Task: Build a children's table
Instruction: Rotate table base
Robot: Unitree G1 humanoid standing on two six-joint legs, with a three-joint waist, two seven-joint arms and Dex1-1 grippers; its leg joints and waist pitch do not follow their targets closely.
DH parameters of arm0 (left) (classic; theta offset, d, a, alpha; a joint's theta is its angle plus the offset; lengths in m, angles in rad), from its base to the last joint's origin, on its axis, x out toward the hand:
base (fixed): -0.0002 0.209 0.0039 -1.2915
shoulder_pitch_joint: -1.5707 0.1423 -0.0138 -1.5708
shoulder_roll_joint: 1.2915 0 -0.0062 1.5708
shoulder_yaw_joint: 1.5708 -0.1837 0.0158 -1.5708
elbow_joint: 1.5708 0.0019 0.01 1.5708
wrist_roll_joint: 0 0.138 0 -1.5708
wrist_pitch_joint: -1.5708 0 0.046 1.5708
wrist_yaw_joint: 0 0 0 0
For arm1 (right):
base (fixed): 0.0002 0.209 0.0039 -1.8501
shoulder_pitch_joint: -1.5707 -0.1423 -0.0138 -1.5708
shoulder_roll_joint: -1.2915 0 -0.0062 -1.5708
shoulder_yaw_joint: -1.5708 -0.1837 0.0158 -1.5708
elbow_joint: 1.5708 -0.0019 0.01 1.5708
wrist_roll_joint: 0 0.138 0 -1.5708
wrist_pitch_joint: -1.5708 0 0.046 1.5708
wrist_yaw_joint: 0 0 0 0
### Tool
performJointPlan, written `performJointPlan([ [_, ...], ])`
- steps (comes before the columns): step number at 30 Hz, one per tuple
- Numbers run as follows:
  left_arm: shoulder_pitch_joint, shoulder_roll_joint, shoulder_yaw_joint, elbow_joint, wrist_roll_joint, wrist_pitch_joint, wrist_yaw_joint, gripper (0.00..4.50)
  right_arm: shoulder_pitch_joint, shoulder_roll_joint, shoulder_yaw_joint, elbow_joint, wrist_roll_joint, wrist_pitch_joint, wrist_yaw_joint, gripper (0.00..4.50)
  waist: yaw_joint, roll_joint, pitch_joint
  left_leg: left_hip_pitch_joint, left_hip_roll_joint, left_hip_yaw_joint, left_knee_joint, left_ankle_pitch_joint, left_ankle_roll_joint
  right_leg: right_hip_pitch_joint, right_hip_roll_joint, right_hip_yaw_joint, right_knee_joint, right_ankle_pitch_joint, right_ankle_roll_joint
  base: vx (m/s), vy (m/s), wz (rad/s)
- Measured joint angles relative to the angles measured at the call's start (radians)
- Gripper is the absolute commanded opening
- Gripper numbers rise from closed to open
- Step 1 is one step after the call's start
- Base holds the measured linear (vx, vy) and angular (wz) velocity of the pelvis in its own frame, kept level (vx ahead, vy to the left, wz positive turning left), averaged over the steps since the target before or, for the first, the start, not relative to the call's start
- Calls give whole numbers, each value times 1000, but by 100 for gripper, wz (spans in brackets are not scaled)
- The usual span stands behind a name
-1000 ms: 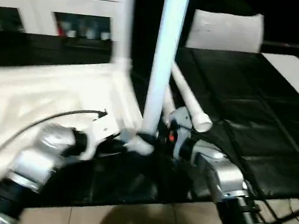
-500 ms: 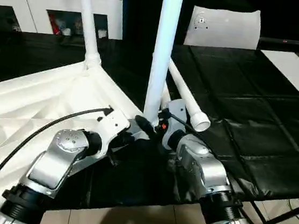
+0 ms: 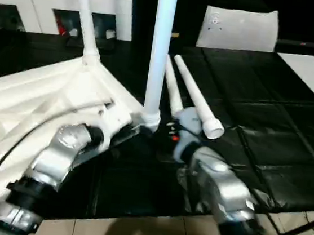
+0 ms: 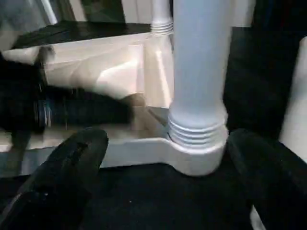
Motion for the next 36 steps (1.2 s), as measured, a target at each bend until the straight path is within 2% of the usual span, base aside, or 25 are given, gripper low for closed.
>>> performJointPlan([
  [4,18,6,59,-78,-54,52,17,98,38,-5,12,-54,-1,20,-4,450,-2,0,0,5,0,1,0,0,0,3,0,1,0,-2,3,0,0,0],
  [8,52,69,117,-113,-48,125,51,98,71,-13,39,-62,-1,43,3,450,-4,0,0,5,0,1,0,0,0,3,0,1,1,-2,3,0,0,0],
  [10,65,124,154,-122,-14,154,84,98,74,-21,68,-62,-2,51,6,450,-4,0,0,5,0,1,0,0,0,3,0,1,1,-2,3,0,0,0],
  [11,74,151,169,-124,-1,164,94,68,75,-21,77,-63,-2,59,8,450,-4,0,0,6,0,0,0,0,0,3,0,1,1,-2,3,0,0,0],
  [12,91,180,190,-133,17,181,105,61,74,-21,87,-63,-4,65,13,450,-5,0,0,6,0,0,0,0,0,3,0,1,0,-2,3,0,0,0],
  [14,159,288,238,-143,67,229,124,55,72,-20,108,-58,-7,83,17,450,-14,0,0,5,0,0,0,0,0,3,1,1,0,-2,3,0,0,0],
  [15,180,322,261,-142,86,250,132,55,71,-22,108,-50,-11,86,17,450,-14,0,0,5,0,0,0,0,0,3,1,1,0,-2,4,0,0,0],
  [17,213,375,306,-143,124,272,154,21,60,-21,109,-16,-15,89,14,450,-5,-2,-1,5,0,0,0,0,0,3,0,1,0,-2,4,0,0,0],
  [20,280,434,351,-126,149,299,174,19,11,-3,125,48,-31,89,13,450,1,-4,-2,7,-1,0,1,0,0,3,0,1,0,-2,4,0,0,0],
  [23,347,463,351,-113,173,317,174,9,-44,24,129,136,-43,78,-4,450,3,-5,-3,6,-1,-1,1,0,0,3,0,1,0,-2,4,0,0,0],
  [26,410,468,337,-106,180,345,167,9,-106,57,127,251,-47,59,-17,450,0,-12,-6,7,-1,-2,2,0,0,4,0,1,0,-2,4,0,0,0],
  [30,425,467,311,-97,171,369,135,9,-170,94,128,363,-50,22,-18,450,3,-16,-7,8,-1,-3,3,0,0,5,0,1,0,-2,3,0,0,0],
  [36,469,471,301,-140,122,421,54,9,-292,137,133,624,-68,-79,-28,450,-2,-17,-8,7,-1,-3,3,0,0,5,0,1,1,-1,2,0,0,0],
])
